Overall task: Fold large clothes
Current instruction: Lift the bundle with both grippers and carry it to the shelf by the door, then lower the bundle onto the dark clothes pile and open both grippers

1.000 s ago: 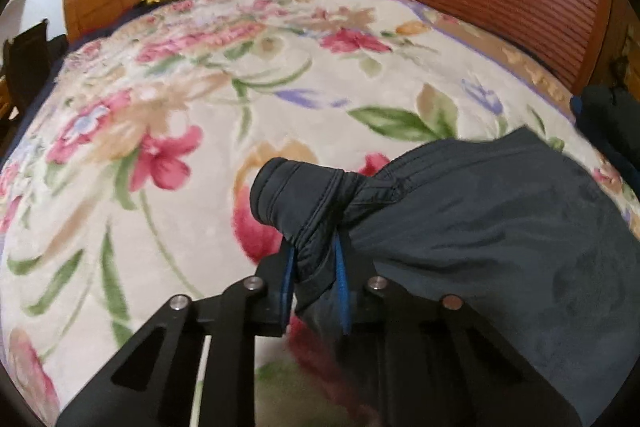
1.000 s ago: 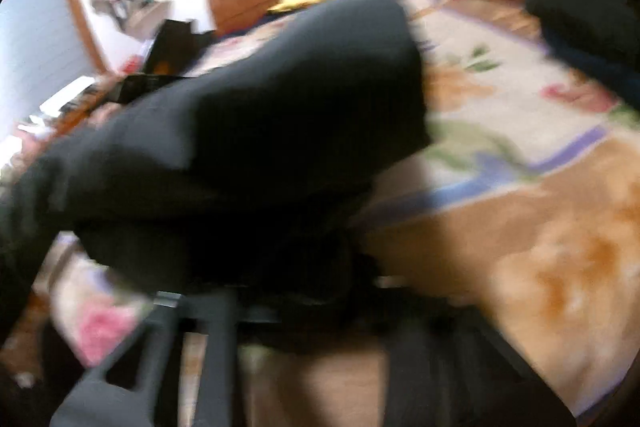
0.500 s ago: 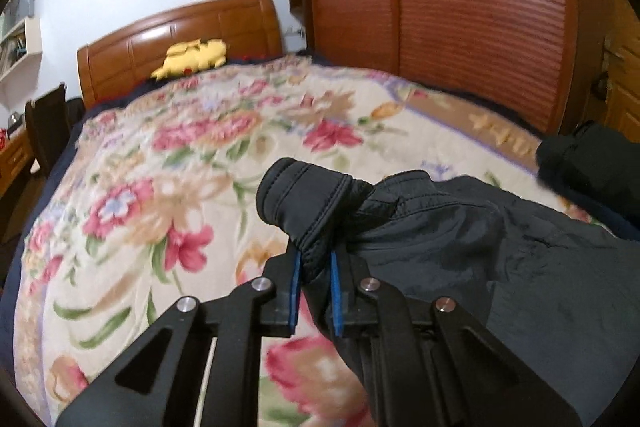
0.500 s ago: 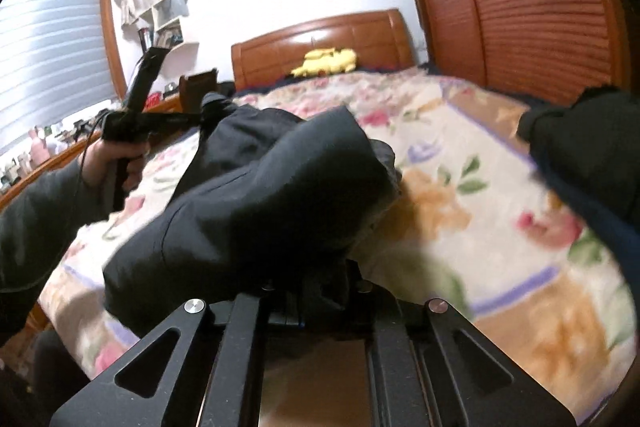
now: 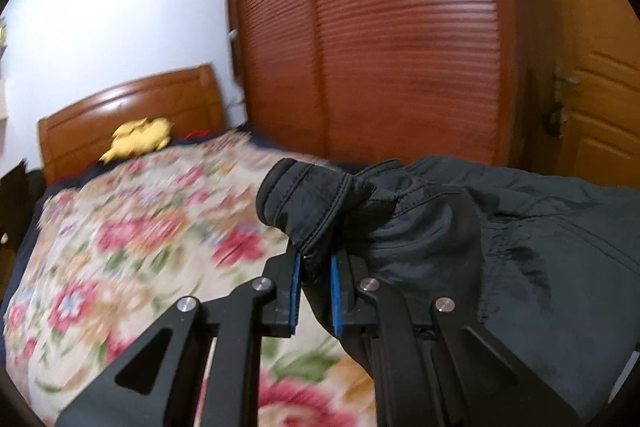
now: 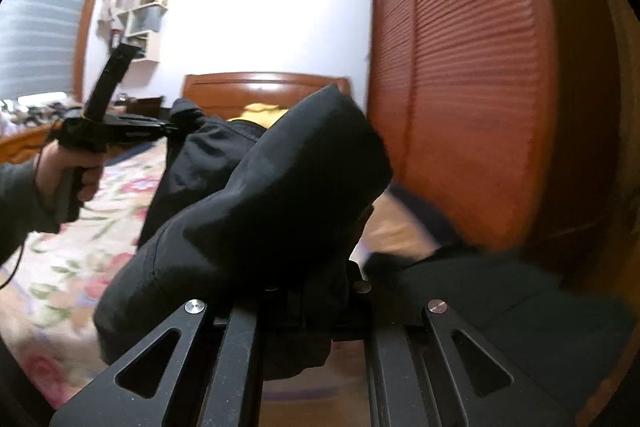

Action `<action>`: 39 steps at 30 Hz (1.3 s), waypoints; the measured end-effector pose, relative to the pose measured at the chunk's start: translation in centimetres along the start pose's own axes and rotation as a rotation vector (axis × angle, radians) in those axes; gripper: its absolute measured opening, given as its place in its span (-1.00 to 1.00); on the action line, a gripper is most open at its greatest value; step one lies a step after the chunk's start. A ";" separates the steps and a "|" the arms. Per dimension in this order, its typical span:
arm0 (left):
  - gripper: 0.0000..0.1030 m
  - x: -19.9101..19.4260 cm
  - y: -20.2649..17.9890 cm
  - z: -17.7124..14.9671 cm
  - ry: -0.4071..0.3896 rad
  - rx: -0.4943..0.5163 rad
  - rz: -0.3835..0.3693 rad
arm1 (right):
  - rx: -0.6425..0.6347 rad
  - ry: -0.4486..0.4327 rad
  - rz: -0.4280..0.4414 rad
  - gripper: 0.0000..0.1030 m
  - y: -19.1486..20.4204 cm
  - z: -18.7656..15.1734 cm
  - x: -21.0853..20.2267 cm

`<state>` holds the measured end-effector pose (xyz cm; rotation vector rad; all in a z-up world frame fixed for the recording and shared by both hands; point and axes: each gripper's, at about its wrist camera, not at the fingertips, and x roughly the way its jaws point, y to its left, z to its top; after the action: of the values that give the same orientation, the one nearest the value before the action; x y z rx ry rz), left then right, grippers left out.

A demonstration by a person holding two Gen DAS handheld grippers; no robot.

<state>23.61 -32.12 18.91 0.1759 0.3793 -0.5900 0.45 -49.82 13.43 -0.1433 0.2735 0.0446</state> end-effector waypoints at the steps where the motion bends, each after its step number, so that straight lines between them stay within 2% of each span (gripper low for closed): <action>1: -0.84 0.3 -1.3 1.0 -0.015 0.005 -0.020 | -0.023 -0.010 -0.038 -0.94 -1.2 0.5 -0.8; 5: -0.84 2.6 -7.4 4.8 -0.057 0.034 -0.107 | -0.077 -0.003 -0.183 -0.94 -5.9 2.1 -2.7; 10: -0.84 6.0 -13.7 7.8 -0.061 0.029 -0.203 | -0.104 0.036 -0.371 -0.94 -12.4 2.7 -4.4; 13: -0.79 8.8 -17.2 7.7 0.000 0.021 -0.253 | -0.073 0.080 -0.448 -0.94 -16.4 2.0 -5.2; 15: -0.71 11.0 -18.9 6.4 0.078 0.031 -0.290 | -0.031 0.118 -0.482 -0.94 -18.9 0.8 -5.1; 16: -0.68 11.3 -19.6 5.5 0.091 0.035 -0.299 | 0.004 0.154 -0.502 -0.93 -20.6 -0.6 -4.8; 20: -0.62 11.3 -20.2 1.9 0.159 0.041 -0.300 | 0.078 0.304 -0.495 -0.90 -23.3 -5.0 -2.0; 23: -0.55 9.4 -19.2 0.7 0.167 0.061 -0.272 | 0.117 0.323 -0.498 -0.73 -23.4 -6.7 -1.6; 27: -0.38 6.7 -17.8 0.1 0.182 0.101 -0.258 | 0.159 0.278 -0.515 0.06 -22.5 -5.9 -3.1; 32: -0.28 2.6 -16.1 -0.5 0.170 0.098 -0.270 | 0.129 0.185 -0.554 0.18 -20.6 -2.8 -7.2; 36: -0.24 -0.4 -14.6 -1.1 0.147 0.096 -0.267 | 0.108 0.131 -0.479 0.20 -18.2 -0.3 -8.0; 39: -0.22 -3.1 -13.4 -1.7 0.111 0.096 -0.249 | 0.113 0.127 -0.363 0.20 -16.2 0.8 -6.0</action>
<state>13.09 -41.08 17.90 0.2562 0.4843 -0.8467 -4.13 -65.86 17.98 -0.0814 0.3720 -0.3409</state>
